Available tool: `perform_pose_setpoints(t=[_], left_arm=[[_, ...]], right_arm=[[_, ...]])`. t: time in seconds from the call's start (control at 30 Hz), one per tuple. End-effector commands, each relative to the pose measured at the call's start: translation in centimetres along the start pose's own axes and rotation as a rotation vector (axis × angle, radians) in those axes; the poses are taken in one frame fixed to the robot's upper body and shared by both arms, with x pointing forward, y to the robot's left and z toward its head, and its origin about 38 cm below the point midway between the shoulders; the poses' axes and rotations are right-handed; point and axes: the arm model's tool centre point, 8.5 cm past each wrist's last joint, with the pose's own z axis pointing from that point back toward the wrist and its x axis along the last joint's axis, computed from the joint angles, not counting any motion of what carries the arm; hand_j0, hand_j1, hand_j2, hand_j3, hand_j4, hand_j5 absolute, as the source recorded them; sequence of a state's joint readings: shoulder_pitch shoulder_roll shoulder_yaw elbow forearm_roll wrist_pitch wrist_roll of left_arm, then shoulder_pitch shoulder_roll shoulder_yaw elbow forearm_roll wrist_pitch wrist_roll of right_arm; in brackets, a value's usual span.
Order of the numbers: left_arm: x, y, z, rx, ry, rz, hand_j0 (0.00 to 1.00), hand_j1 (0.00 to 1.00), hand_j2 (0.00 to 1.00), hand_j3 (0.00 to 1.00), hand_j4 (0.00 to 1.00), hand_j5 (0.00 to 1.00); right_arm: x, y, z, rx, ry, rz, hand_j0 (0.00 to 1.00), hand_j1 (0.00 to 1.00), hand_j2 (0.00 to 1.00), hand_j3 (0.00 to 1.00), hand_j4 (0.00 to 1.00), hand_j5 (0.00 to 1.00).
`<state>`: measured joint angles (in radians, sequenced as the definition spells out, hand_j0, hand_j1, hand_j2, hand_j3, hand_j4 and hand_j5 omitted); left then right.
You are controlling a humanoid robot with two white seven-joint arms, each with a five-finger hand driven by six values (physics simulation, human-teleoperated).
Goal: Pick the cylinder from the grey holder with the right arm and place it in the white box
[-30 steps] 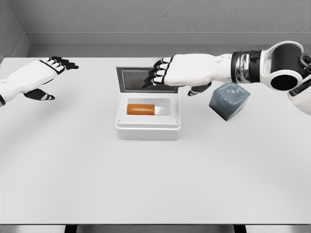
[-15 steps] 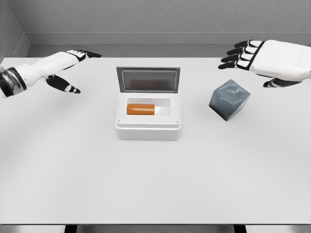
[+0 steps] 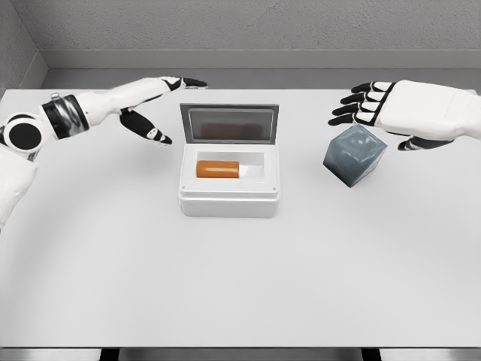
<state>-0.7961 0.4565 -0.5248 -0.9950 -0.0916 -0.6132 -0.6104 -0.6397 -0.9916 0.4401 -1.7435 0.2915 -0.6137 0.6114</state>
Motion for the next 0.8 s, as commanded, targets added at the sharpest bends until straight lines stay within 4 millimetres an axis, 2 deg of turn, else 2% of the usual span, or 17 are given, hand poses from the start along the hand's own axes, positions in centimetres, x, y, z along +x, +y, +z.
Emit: perform_pose_setpoints(t=[0.0,0.1,0.27,0.63,0.77], left_arm=[[-0.5,-0.9,-0.5,-0.006,0.009,0.034,1.0,1.0,1.0,1.0,1.0,1.0],[-1.2,-1.4,-0.8,-0.01,0.028,0.06,1.0,1.0,1.0,1.0,1.0,1.0],[-1.1,-2.8,-1.6,-0.063,0.029,0.052,1.0,1.0,1.0,1.0,1.0,1.0],[-1.3,-3.1,-1.0,-0.069,0.035,0.049,1.0,1.0,1.0,1.0,1.0,1.0],[-0.4,-3.0,-1.4,-0.07,0.007,0.031,1.0,1.0,1.0,1.0,1.0,1.0]], right_arm=[[0.0,0.0,0.0,-0.004,-0.001,-0.005,1.0,1.0,1.0,1.0,1.0,1.0],[0.0,-0.1,-0.1,-0.007,-0.002,-0.005,1.0,1.0,1.0,1.0,1.0,1.0],[0.1,0.0,-0.1,-0.006,-0.003,-0.005,1.0,1.0,1.0,1.0,1.0,1.0],[0.1,-0.1,-0.1,-0.005,-0.003,-0.004,1.0,1.0,1.0,1.0,1.0,1.0],[0.0,-0.1,0.0,-0.005,-0.001,-0.003,1.0,1.0,1.0,1.0,1.0,1.0]])
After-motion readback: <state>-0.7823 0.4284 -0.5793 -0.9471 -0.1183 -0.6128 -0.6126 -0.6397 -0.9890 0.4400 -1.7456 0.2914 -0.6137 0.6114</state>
